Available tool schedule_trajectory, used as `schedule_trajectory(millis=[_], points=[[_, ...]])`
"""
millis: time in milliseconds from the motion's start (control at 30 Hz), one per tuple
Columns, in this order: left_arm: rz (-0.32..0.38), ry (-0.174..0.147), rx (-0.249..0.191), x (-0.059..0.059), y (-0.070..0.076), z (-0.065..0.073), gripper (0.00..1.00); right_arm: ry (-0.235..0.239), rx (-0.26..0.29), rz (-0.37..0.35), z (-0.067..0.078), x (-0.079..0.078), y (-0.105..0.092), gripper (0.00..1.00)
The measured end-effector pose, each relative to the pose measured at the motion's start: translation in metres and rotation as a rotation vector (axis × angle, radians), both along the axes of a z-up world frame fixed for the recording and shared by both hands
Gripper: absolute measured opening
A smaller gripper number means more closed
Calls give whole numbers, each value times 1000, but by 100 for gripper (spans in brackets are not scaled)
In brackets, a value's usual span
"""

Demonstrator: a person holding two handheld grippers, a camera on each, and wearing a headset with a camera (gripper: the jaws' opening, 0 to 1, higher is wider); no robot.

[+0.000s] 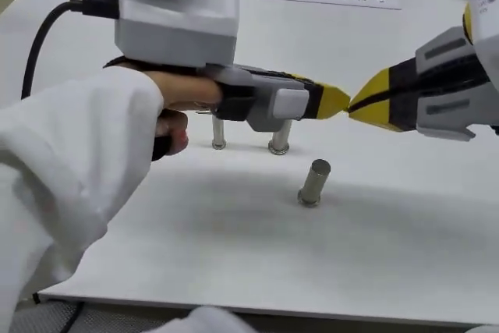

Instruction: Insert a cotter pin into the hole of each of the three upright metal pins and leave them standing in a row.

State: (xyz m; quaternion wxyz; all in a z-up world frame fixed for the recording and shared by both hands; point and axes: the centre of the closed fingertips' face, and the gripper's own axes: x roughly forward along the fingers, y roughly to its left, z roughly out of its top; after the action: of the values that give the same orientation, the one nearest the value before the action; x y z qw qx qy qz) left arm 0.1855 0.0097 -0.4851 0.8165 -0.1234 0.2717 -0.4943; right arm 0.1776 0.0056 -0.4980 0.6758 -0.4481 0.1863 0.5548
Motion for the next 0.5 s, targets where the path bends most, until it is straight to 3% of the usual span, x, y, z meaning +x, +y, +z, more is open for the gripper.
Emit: schedule_trajectory(millis=[500], points=[[-19,27,16,-13,-7,-6,4,0,-12,7,0,-4,0,0]])
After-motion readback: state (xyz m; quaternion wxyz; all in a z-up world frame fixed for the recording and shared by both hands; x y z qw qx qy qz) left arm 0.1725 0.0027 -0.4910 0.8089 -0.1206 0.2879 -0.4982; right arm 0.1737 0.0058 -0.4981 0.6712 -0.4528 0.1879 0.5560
